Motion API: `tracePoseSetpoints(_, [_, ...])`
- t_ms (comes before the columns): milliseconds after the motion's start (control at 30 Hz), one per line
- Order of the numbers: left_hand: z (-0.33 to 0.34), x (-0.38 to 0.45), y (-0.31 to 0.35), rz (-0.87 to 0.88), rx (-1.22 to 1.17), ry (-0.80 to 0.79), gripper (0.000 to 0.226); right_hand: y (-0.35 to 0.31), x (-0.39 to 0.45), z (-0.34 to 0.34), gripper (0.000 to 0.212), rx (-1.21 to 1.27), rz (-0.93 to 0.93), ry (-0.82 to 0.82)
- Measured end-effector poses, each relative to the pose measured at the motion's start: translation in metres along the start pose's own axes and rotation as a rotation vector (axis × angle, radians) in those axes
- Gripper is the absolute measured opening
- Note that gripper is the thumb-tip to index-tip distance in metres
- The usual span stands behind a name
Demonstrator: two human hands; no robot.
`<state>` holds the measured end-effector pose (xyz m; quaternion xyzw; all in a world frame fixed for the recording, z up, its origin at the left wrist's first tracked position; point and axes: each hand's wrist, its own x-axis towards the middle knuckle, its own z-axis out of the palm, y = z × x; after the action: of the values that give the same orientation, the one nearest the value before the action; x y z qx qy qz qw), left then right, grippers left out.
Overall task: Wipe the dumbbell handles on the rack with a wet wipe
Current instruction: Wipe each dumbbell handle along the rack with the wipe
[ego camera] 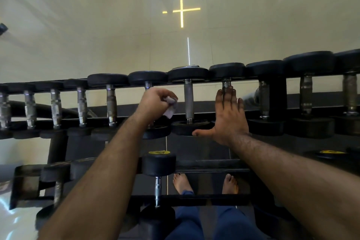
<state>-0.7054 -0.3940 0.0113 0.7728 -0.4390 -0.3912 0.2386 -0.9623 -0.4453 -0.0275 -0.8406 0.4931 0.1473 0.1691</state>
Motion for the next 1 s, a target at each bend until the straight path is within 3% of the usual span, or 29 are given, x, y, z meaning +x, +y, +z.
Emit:
tracePoseSetpoints(67, [0.016,0.012,-0.005,-0.144,-0.121,0.145,0.039,0.000,0.000,0.000,0.169,-0.004,-0.002,-0.001])
tracePoseSetpoints(133, [0.033,0.024,-0.006,-0.227,-0.184,0.191,0.040,0.000,0.001,0.002,0.169,-0.009,0.001,0.001])
tracePoseSetpoints(300, [0.062,0.045,-0.001,-0.290,-0.489,0.226,0.012,0.000,0.002,0.003,0.171,-0.014,0.009,0.003])
tracePoseSetpoints(367, [0.065,0.054,0.002,-0.335,-0.604,0.134,0.013,-0.001,0.001,0.001,0.171,-0.010,0.008,0.009])
tracePoseSetpoints(400, [0.065,0.058,0.000,-0.337,-0.564,0.065,0.013,0.000,0.001,0.001,0.171,-0.010,0.006,0.011])
tracePoseSetpoints(500, [0.056,0.063,-0.014,-0.261,0.043,-0.200,0.011,0.001,0.000,0.001,0.171,-0.012,0.004,0.007])
tracePoseSetpoints(533, [0.052,0.064,-0.017,-0.245,0.154,-0.222,0.007,0.001,0.000,0.001,0.171,-0.013,0.002,0.009])
tracePoseSetpoints(567, [0.049,0.066,-0.021,-0.243,0.113,-0.207,0.003,0.001,0.000,0.001,0.171,-0.016,-0.001,0.010])
tracePoseSetpoints(667, [0.046,0.071,-0.014,-0.323,-0.543,-0.030,0.013,0.002,0.001,0.002,0.168,-0.019,-0.008,0.009])
tracePoseSetpoints(733, [0.053,0.069,-0.010,-0.359,-0.760,-0.045,0.019,0.002,0.001,0.003,0.168,-0.023,-0.007,0.010])
tracePoseSetpoints(800, [0.055,0.061,-0.007,-0.333,-0.545,-0.175,0.017,0.002,0.001,0.004,0.169,-0.021,-0.002,0.017])
tracePoseSetpoints(867, [0.044,0.053,-0.007,-0.243,-0.124,-0.299,0.014,0.002,0.002,0.003,0.169,-0.017,-0.005,0.019])
tracePoseSetpoints(933, [0.028,0.048,-0.009,-0.163,0.243,-0.257,0.016,0.002,0.002,0.004,0.168,-0.018,-0.011,0.015])
tracePoseSetpoints(1000, [0.017,0.037,-0.005,-0.065,0.337,-0.080,0.014,0.002,0.002,0.005,0.168,-0.016,-0.013,0.024])
